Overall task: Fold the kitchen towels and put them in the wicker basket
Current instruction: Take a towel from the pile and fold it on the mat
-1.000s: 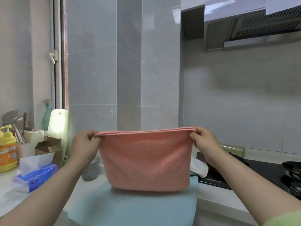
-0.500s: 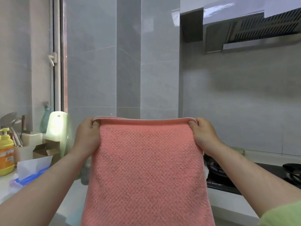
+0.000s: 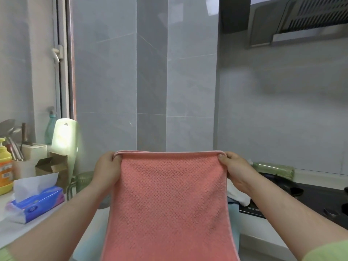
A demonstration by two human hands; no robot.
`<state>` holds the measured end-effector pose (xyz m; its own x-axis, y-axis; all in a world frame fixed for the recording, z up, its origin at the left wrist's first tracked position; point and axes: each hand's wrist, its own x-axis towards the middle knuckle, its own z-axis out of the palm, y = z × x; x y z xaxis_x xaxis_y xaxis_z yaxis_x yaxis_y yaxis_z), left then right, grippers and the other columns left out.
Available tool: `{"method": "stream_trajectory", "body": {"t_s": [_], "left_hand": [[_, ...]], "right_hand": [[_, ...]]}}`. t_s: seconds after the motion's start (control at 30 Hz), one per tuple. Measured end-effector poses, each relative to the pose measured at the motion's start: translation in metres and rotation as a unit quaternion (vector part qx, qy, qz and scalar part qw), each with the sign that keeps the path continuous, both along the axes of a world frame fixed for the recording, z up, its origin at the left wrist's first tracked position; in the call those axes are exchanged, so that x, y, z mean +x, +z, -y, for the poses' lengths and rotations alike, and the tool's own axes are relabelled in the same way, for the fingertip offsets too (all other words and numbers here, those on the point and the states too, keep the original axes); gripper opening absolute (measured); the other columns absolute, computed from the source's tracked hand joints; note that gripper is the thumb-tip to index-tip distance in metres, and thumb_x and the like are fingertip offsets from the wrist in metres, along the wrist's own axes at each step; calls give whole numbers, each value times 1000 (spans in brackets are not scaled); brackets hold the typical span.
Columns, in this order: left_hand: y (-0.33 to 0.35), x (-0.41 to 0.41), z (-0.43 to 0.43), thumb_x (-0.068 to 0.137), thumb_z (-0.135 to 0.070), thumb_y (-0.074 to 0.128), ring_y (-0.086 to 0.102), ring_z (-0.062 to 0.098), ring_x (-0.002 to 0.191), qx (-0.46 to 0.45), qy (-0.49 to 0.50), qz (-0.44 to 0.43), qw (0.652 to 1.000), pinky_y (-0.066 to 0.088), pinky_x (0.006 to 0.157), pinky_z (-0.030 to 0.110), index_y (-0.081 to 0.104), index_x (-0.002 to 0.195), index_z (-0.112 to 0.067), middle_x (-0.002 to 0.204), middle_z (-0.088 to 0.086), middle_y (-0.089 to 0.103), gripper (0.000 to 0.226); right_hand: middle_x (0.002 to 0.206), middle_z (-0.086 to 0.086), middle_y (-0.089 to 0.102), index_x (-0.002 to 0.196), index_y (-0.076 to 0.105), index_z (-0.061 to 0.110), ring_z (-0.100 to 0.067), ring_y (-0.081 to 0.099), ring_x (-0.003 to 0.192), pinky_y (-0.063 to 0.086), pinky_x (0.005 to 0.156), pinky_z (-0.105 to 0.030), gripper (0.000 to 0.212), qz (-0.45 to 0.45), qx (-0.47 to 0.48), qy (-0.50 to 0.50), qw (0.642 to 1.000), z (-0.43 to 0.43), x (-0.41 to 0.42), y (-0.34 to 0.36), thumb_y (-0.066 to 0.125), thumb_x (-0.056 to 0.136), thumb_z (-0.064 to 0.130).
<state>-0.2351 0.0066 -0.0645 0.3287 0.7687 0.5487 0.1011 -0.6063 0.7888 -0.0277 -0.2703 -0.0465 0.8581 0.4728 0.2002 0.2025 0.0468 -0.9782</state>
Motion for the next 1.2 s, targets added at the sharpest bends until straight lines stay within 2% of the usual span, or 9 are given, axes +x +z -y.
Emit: {"method": "stream_trajectory", "body": {"t_s": [0.2,0.33,0.47,0.63,0.73,0.83,0.97,1.13,1.2], "left_hand": [[23,8,0,99,-17,47,47,21,70,-14,-16,56,998,35,59,34,62,83,1,75,11,57,28],[35,9,6,100,-17,44,50,18,71,5,-22,73,997,38,61,32,63,88,-4,81,9,61,26],[40,3,15,101,-16,44,49,19,69,23,-32,68,997,38,61,31,64,88,-1,80,11,60,28],[52,-5,15,102,-23,46,46,20,66,-53,-104,55,992,35,60,32,65,85,-7,73,8,53,30],[65,-14,19,103,-22,46,45,18,66,-97,-145,89,981,35,60,31,62,80,-13,74,7,52,29],[76,-22,22,103,-22,47,47,17,67,-102,-150,116,977,37,61,30,63,81,-15,75,5,55,28],[85,-28,27,102,-22,47,45,17,65,-93,-161,129,974,35,58,30,62,79,-14,72,4,54,29],[91,-43,40,101,-22,51,51,16,63,-88,-164,146,972,40,59,29,64,80,-15,70,3,59,26],[95,-50,44,100,-19,53,53,9,51,-96,-181,146,968,42,51,24,63,77,-14,61,-1,60,25]], "right_hand": [[79,-3,58,88,64,18,-16,51,70,41,63,-32,22,42,90,-24,995,-7,5,28,48,102,19],[82,0,61,88,64,19,-17,53,75,41,69,-32,25,176,9,-106,979,-3,9,38,45,102,27],[76,0,54,77,53,17,-15,48,69,34,58,-29,32,262,-82,-150,950,5,7,40,41,104,30],[79,-2,57,81,58,12,-17,51,71,37,63,-30,39,249,-96,-128,955,13,2,45,39,104,37],[83,-4,58,94,62,6,-18,51,72,38,63,-31,40,260,-73,-124,955,20,-3,52,39,104,38],[79,-3,58,94,63,20,-17,53,68,43,67,-32,31,171,9,-48,984,24,-10,60,39,104,36],[79,1,57,101,63,19,-14,51,70,42,70,-32,32,93,72,33,992,28,-22,72,37,105,37],[78,1,55,92,61,25,-15,48,68,41,66,-34,31,154,71,-20,985,39,-35,80,36,105,38],[78,1,55,90,62,23,-13,47,67,39,65,-31,32,180,68,-43,980,43,-37,82,37,105,37]]}}
